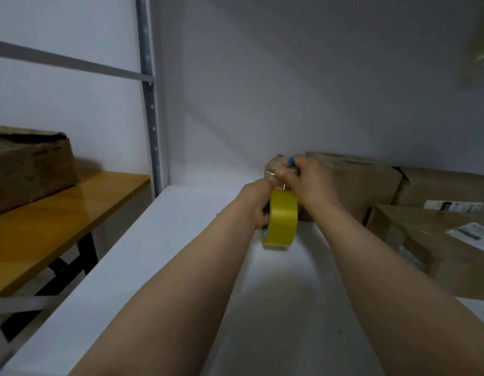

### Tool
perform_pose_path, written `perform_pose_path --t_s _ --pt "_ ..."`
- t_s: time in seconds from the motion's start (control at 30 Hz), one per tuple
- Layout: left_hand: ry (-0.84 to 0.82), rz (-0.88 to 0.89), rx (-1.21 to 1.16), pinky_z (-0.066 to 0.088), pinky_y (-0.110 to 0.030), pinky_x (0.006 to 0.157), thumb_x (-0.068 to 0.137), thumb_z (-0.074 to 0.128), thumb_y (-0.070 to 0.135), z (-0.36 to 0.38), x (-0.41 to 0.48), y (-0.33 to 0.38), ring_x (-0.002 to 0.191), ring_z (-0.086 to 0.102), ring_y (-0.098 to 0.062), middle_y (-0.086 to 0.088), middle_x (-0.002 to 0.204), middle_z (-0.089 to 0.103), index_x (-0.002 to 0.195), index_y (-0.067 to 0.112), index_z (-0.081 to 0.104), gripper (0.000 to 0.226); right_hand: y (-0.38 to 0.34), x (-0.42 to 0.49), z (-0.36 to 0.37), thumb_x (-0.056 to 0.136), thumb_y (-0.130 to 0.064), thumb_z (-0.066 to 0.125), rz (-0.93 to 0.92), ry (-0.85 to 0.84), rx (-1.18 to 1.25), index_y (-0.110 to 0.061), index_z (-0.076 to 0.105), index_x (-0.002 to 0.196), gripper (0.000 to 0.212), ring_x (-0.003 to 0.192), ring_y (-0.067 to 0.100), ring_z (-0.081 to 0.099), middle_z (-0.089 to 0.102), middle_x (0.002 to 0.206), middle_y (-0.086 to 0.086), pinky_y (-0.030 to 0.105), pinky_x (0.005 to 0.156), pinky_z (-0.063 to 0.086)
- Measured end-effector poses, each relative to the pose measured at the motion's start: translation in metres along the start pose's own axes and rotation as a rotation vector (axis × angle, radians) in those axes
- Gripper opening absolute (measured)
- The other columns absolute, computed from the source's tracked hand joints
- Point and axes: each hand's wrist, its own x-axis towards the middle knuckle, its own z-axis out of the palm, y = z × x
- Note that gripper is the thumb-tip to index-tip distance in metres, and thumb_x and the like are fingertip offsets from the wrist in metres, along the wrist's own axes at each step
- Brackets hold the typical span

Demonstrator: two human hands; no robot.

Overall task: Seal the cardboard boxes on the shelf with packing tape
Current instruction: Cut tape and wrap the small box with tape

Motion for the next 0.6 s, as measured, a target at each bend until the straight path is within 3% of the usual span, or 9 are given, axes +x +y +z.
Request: perform_pose_path --t_s 0.17,0.3,0.37,0.5,0.6 --pt "-0.115 -0.067 0.077 0.059 -0.028 0.056 0.098 0.061 0.02 -0.011 0.008 -0.02 0.06 0.068 -0.017 -0.006 0.072 0.071 0.096 0.012 0.067 0.009 0.011 0.008 0.01 0.088 -0.043 0.069 -0.002 0.027 0.036 -0.023 0.065 0.107 0.028 0.107 0.027 0.063 0.066 0.122 0.004 0.044 0.093 0.052" --pt "-0.094 -0.084 0.046 0.056 -0.025 0.048 0.1 0.058 0.016 -0.015 0.018 -0.029 0.052 0.065 -0.014 -0.003 0.061 0.068 0.088 0.011 0.065 0.014 0.015 0.008 0.017 0.093 -0.044 0.063 -0.022 0.064 -0.004 -0.023 0.062 0.114 0.03 0.112 0.032 0.058 0.061 0.128 0.004 0.046 0.092 0.051" --pt "-0.063 -0.033 0.024 0.055 -0.025 0.044 0.102 0.054 0.014 -0.011 0.026 -0.029 0.053 0.066 -0.016 -0.006 0.068 0.069 0.093 0.011 0.065 0.014 0.016 0.007 0.018 0.094 -0.046 0.06 -0.03 0.067 -0.048 -0.023 0.06 0.118 0.033 0.113 0.035 0.056 0.059 0.13 0.005 0.047 0.091 0.051" --pt "-0.075 -0.001 -0.067 0.06 -0.032 0.059 0.101 0.058 0.018 -0.008 0.032 -0.031 0.072 0.067 -0.021 -0.011 0.091 0.07 0.108 0.012 0.067 0.014 -0.002 0.012 0.003 0.097 -0.04 0.059 -0.029 -0.044 -0.187 -0.023 0.054 0.13 0.037 0.118 0.033 0.055 0.059 0.129 0.009 0.042 0.096 0.047" --pt "-0.123 0.004 -0.049 0.057 -0.027 0.049 0.098 0.06 0.011 -0.008 0.03 -0.033 0.06 0.067 -0.018 -0.008 0.076 0.07 0.095 0.01 0.067 0.008 -0.037 0.006 -0.013 0.095 -0.024 0.059 -0.148 -0.007 -0.326 -0.022 0.051 0.134 0.04 0.122 0.033 0.047 0.054 0.134 0.012 0.037 0.098 0.039"
